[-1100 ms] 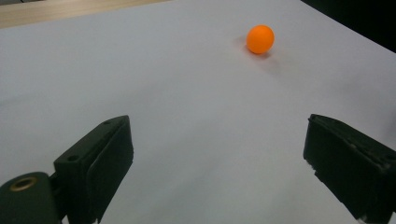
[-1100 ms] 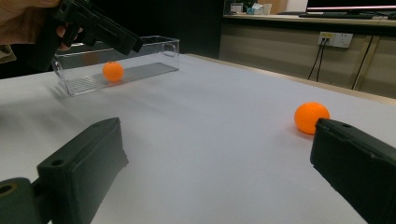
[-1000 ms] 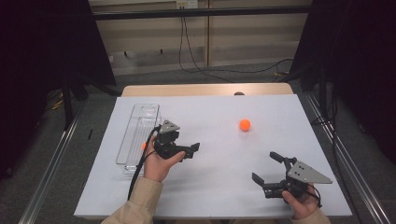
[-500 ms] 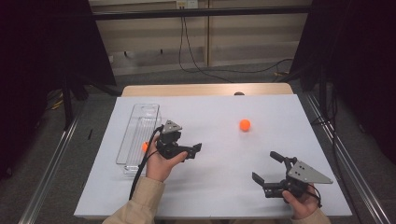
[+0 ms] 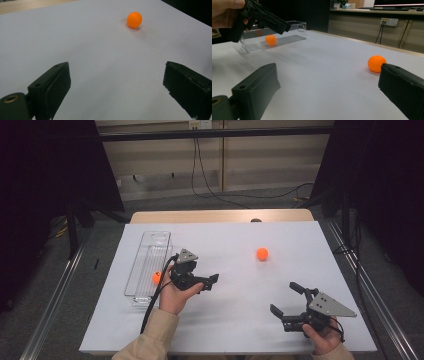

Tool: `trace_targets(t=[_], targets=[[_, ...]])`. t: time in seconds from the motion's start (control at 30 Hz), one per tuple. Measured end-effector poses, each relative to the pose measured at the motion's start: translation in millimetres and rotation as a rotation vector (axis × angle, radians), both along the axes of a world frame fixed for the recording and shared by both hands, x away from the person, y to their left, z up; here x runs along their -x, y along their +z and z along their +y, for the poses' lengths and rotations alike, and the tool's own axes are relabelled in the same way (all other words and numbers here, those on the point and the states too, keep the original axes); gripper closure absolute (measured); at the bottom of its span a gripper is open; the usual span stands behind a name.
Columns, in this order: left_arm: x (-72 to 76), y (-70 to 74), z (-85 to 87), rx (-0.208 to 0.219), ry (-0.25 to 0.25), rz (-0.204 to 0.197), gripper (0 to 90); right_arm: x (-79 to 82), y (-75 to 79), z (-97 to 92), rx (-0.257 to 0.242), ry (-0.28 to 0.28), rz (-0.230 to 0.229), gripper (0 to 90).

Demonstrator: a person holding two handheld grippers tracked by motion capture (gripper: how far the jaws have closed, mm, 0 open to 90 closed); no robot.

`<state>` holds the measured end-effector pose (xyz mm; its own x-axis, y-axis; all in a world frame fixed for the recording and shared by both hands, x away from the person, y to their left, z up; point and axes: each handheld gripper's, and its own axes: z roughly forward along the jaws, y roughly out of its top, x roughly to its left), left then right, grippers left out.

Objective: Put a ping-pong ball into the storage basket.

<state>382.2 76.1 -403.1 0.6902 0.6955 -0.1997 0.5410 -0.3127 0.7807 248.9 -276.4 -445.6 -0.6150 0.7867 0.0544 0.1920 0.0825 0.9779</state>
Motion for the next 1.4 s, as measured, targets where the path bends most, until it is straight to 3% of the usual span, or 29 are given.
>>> trace_targets(t=[1.4], targets=[[-2.9, -6.6, -19.8, -0.011, -0.035, 0.002, 7.5, -0.3, 0.0, -0.5, -0.003, -0.002, -0.002, 2.3]])
